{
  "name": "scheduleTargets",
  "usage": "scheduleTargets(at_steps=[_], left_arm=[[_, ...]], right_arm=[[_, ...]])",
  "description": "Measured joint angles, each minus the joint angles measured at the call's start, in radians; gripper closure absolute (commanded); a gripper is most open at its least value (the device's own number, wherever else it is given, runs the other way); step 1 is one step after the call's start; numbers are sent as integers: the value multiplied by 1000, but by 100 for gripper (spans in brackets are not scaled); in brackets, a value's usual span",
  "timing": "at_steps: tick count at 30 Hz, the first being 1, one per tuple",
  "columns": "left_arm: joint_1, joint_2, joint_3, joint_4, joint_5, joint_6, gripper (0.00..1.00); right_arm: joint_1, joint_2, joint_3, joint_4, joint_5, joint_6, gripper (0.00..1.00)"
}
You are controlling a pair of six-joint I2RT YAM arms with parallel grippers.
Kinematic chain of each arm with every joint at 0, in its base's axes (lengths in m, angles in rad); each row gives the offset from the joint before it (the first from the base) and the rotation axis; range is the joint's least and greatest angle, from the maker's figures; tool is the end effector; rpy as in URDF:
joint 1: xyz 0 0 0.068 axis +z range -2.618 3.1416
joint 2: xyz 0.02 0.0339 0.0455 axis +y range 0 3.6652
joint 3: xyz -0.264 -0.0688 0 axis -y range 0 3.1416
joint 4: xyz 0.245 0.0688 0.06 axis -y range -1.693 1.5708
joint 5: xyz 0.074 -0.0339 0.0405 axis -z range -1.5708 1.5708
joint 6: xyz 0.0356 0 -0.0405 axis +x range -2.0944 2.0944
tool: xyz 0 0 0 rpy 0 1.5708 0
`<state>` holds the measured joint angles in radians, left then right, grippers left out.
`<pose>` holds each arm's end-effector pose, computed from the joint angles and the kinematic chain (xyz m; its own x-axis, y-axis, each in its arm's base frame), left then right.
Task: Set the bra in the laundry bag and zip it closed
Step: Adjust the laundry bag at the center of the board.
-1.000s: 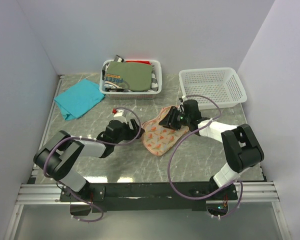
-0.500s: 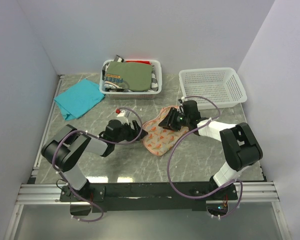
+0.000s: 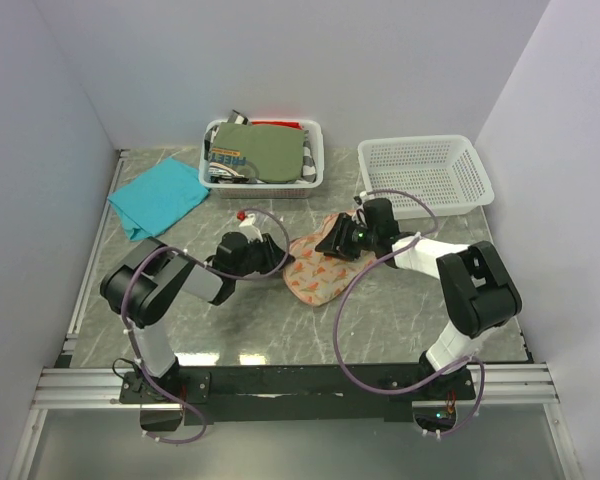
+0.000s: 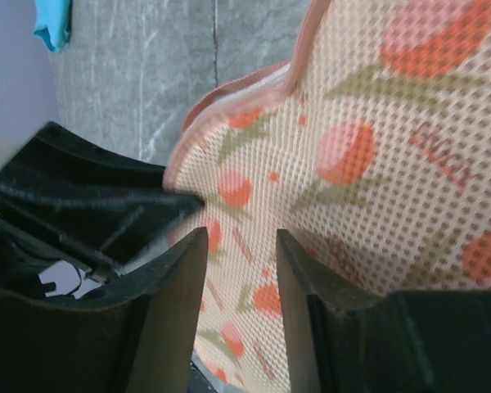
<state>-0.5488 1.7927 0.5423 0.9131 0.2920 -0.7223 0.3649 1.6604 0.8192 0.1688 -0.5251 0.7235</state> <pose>0.2627 -0.1727 0.1216 -0.6953 -0.3169 -0.6450 0.3621 0.6208 -0.6953 0.3053 0.1357 0.1685 -0.8830 0.2759 -0.3796 -0.1208 0.6481 0.7519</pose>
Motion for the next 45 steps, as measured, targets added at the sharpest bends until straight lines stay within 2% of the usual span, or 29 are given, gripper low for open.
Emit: scheduleTargets(at_steps=[2,5,9,14,18,24,29,40,45], left_arm=[[3,19,26,2,1,-2,89],[9,34,50,3,-1,-5,99],[13,53,55,4,-4,-23,99],[16,57,51,2,-34,-43,99],[16,57,49,-11,-66,-57,99],[17,62,63,-56,-99,-77,99],[19,85,116,-100,-106,-77,99],[36,143,218,-185,-85,-75,99],[45,159,242,-194,-61,-72,99]], right_arm=[[0,3,0,-6,0,-8,48],[1,0,0,-12,6,-28,41],[4,-72,-16,-57,52,-64,32],[8,-344,-103,-108,123,-95,31],[11,-520,-237,-110,156,-84,30],[12,-627,-443,-126,212,-12,30],[4,-593,-459,-63,222,26,30],[-96,-334,-452,247,114,103,30],[-118,-263,-443,363,77,130,30]])
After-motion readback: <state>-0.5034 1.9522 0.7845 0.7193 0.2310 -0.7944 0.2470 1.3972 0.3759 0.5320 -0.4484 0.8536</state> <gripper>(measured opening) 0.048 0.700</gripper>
